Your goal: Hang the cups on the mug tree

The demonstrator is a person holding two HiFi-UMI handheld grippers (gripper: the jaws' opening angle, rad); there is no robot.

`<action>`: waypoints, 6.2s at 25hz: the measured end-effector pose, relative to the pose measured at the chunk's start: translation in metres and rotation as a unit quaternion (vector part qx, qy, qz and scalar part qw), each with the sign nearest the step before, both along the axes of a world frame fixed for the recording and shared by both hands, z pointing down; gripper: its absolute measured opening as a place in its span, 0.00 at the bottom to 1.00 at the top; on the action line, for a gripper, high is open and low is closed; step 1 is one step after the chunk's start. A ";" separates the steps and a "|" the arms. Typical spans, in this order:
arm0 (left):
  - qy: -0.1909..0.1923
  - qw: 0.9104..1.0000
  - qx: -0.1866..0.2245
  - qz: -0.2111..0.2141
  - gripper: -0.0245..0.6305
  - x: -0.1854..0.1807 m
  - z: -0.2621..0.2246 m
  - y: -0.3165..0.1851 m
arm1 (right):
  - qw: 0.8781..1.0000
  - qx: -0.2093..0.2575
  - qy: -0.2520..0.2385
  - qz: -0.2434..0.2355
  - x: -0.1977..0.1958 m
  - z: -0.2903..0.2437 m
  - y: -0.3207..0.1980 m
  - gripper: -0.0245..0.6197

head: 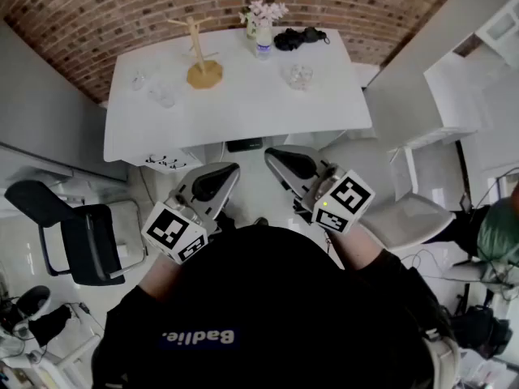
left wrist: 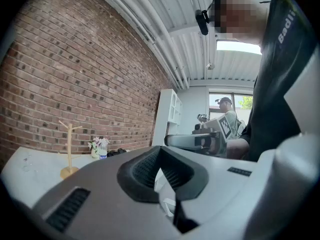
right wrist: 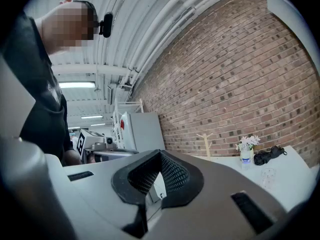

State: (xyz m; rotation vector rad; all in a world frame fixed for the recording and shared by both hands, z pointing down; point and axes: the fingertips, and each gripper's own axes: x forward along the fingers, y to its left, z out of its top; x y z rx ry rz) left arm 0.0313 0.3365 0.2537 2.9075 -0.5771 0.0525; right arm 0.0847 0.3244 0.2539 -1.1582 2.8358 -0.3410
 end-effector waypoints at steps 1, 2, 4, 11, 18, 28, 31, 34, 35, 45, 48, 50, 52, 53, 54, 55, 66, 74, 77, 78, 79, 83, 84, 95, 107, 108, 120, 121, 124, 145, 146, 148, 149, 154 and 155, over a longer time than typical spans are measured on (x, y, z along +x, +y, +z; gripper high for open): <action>0.001 1.000 -0.001 -0.002 0.04 -0.002 0.000 -0.001 | 1.000 0.000 -0.001 0.000 -0.001 0.000 0.000 0.08; 0.002 1.000 -0.002 -0.004 0.04 -0.003 0.000 -0.001 | 1.000 -0.001 -0.002 0.000 -0.002 0.000 0.000 0.08; 0.002 1.000 -0.002 -0.005 0.04 -0.005 0.000 -0.001 | 1.000 0.000 -0.002 -0.002 -0.005 0.000 -0.001 0.08; -0.004 1.000 -0.004 -0.008 0.04 -0.013 0.003 -0.007 | 1.000 -0.002 0.002 -0.012 -0.015 0.000 -0.007 0.08; -0.009 1.000 -0.006 -0.013 0.04 -0.018 0.005 -0.019 | 1.000 -0.008 -0.001 -0.013 -0.018 0.004 -0.017 0.08; -0.046 0.999 -0.004 -0.022 0.04 -0.058 0.028 -0.080 | 1.000 -0.024 0.005 -0.009 -0.037 0.017 -0.066 0.08; -0.066 0.997 -0.010 -0.035 0.04 -0.081 0.046 -0.119 | 0.999 -0.033 0.006 -0.001 -0.045 0.020 -0.093 0.09; -0.086 0.995 0.010 -0.042 0.04 -0.101 0.058 -0.161 | 0.999 -0.036 0.014 0.004 -0.057 0.023 -0.127 0.09; -0.095 0.995 0.015 -0.040 0.04 -0.106 0.061 -0.173 | 0.999 -0.038 0.016 0.007 -0.060 0.023 -0.139 0.09; -0.151 0.988 0.037 0.003 0.04 -0.147 0.099 -0.274 | 0.998 -0.046 0.028 0.043 -0.104 0.028 -0.233 0.09; -0.173 0.984 0.037 0.011 0.04 -0.160 0.117 -0.295 | 0.997 -0.052 0.028 0.053 -0.115 0.036 -0.247 0.09; -0.183 0.983 0.030 0.012 0.04 -0.167 0.128 -0.304 | 0.996 -0.059 0.029 0.053 -0.121 0.041 -0.251 0.09; -0.192 0.981 0.023 0.013 0.04 -0.173 0.138 -0.313 | 0.996 -0.063 0.028 0.055 -0.124 0.043 -0.257 0.09; -0.197 0.980 0.020 0.014 0.04 -0.175 0.143 -0.318 | 0.996 -0.064 0.025 0.057 -0.124 0.044 -0.261 0.09; -0.202 0.979 0.017 0.016 0.04 -0.177 0.148 -0.322 | 0.996 -0.065 0.021 0.059 -0.124 0.045 -0.265 0.09; -0.209 0.978 0.014 0.017 0.04 -0.178 0.154 -0.326 | 0.996 -0.066 0.018 0.061 -0.124 0.046 -0.268 0.09; -0.317 0.947 0.024 0.050 0.12 -0.193 0.218 -0.362 | 0.995 -0.077 0.016 0.067 -0.126 0.058 -0.291 0.09; -0.428 0.894 0.082 0.106 0.13 -0.198 0.269 -0.378 | 0.994 -0.088 0.022 0.066 -0.128 0.068 -0.296 0.09; -0.475 0.862 0.118 0.133 0.14 -0.197 0.286 -0.382 | 0.993 -0.092 0.026 0.066 -0.125 0.071 -0.294 0.09; -0.490 0.850 0.128 0.143 0.14 -0.197 0.292 -0.383 | 0.993 -0.093 0.026 0.067 -0.124 0.071 -0.293 0.09; -0.504 0.839 0.135 0.153 0.14 -0.197 0.298 -0.384 | 0.993 -0.095 0.027 0.068 -0.122 0.072 -0.293 0.09; -0.544 0.807 0.147 0.177 0.16 -0.199 0.320 -0.390 | 0.992 -0.099 0.030 0.076 -0.116 0.073 -0.291 0.09; -0.553 0.799 0.151 0.182 0.17 -0.200 0.325 -0.391 | 0.991 -0.100 0.030 0.078 -0.114 0.073 -0.290 0.09; -0.642 0.710 0.172 0.235 0.19 -0.206 0.363 -0.396 | 0.990 -0.104 0.030 0.087 -0.095 0.073 -0.285 0.09; -0.679 0.643 0.214 0.282 0.12 -0.208 0.379 -0.396 | 0.988 -0.109 0.038 0.104 -0.068 0.069 -0.277 0.09; -0.681 0.640 0.214 0.286 0.11 -0.209 0.379 -0.395 | 0.988 -0.108 0.037 0.106 -0.066 0.069 -0.277 0.09; -0.667 0.664 0.182 0.284 0.09 -0.212 0.374 -0.398 | 0.984 -0.112 0.030 0.134 -0.048 0.063 -0.269 0.09; -0.665 0.667 0.180 0.282 0.09 -0.212 0.373 -0.397 | 0.983 -0.114 0.035 0.137 -0.046 0.064 -0.268 0.09; -0.656 0.682 0.176 0.272 0.09 -0.210 0.368 -0.394 | 0.984 -0.110 0.023 0.138 -0.046 0.061 -0.265 0.09; -0.357 0.907 0.071 0.210 0.08 -0.096 0.245 -0.354 | 0.985 -0.110 0.039 0.128 -0.044 0.074 -0.272 0.09; -0.342 0.914 0.068 0.208 0.08 -0.088 0.237 -0.351 | 0.985 -0.109 0.048 0.124 -0.041 0.076 -0.274 0.09; -0.317 0.925 0.061 0.200 0.08 -0.074 0.218 -0.348 | 0.986 -0.106 0.064 0.114 -0.034 0.080 -0.279 0.09; -0.306 0.930 0.057 0.196 0.08 -0.068 0.209 -0.346 | 0.986 -0.105 0.072 0.108 -0.031 0.082 -0.281 0.09; -0.267 0.945 0.042 0.186 0.08 -0.041 0.184 -0.343 | 0.987 -0.100 0.099 0.081 -0.012 0.089 -0.298 0.09; -0.259 0.947 0.039 0.185 0.08 -0.036 0.180 -0.343 | 0.987 -0.103 0.099 0.076 -0.008 0.092 -0.301 0.09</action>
